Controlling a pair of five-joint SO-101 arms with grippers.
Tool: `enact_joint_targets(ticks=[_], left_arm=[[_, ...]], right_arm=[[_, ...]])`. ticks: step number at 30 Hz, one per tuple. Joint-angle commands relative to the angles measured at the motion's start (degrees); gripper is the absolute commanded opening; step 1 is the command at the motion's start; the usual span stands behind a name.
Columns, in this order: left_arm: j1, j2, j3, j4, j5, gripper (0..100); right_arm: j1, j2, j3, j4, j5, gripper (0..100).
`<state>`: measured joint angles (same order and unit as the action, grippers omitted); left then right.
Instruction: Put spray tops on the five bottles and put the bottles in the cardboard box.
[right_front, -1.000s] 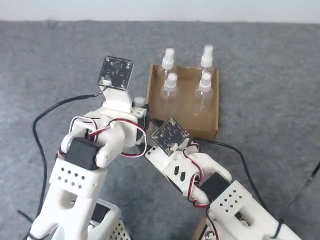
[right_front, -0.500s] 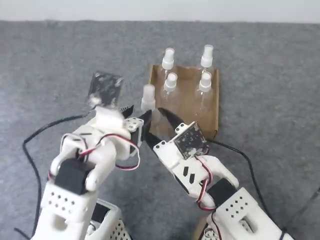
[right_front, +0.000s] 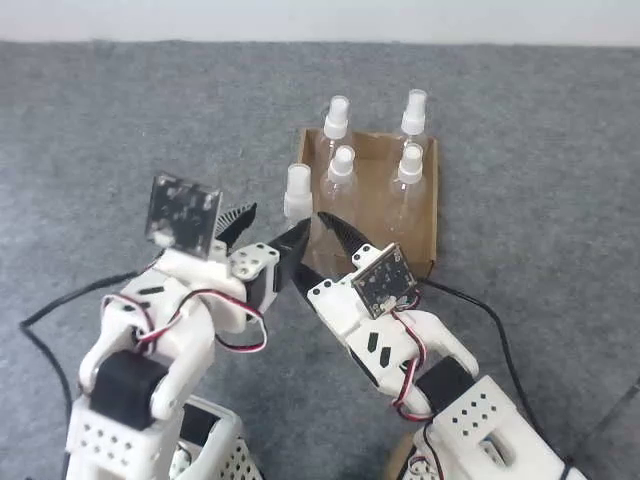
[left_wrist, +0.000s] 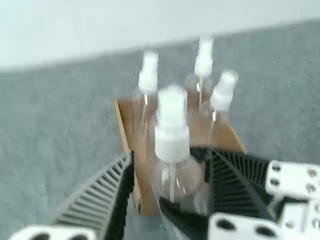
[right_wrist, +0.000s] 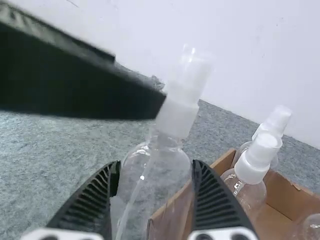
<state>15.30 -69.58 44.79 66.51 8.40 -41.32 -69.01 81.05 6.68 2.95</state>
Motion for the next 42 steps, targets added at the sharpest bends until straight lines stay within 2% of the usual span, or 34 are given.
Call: enact_joint_targets(ticks=[1,7,15,22,30,35,39,42], left_arm=[[-0.7,-2.0,-3.3,-6.6,-0.8,22],[-8.4,7.1,-8.1,-11.3,-0.8,19],[-2.9,13.7,-12.4,-12.0,-0.8,19],[-3.1,17.8,-8.0,-11.8,-1.1,19],[-3.4,8.7,-7.8,-8.8,-1.2,19],[-9.7,0.0,-6.7,-3.7,-1.2,20],[-11.1,-8.5,0.3,-1.8,-1.3,20],[-11.0,-14.1,8.4,-3.0,-5.0,20]], right_arm=[[0.4,-1.8,-0.4,-0.7,-0.4,0.6],[0.3,-1.8,-0.5,0.7,-0.4,0.6],[0.3,-1.8,-0.5,0.7,-0.4,0.6],[0.6,-1.8,-0.7,0.8,-0.4,0.6],[0.7,-1.9,-0.8,0.8,-0.4,0.6],[3.0,-1.9,-2.0,1.2,-0.4,0.6],[8.1,-1.7,-10.6,11.0,-0.7,0.6],[9.3,-1.7,-17.4,17.3,-0.4,0.6]])
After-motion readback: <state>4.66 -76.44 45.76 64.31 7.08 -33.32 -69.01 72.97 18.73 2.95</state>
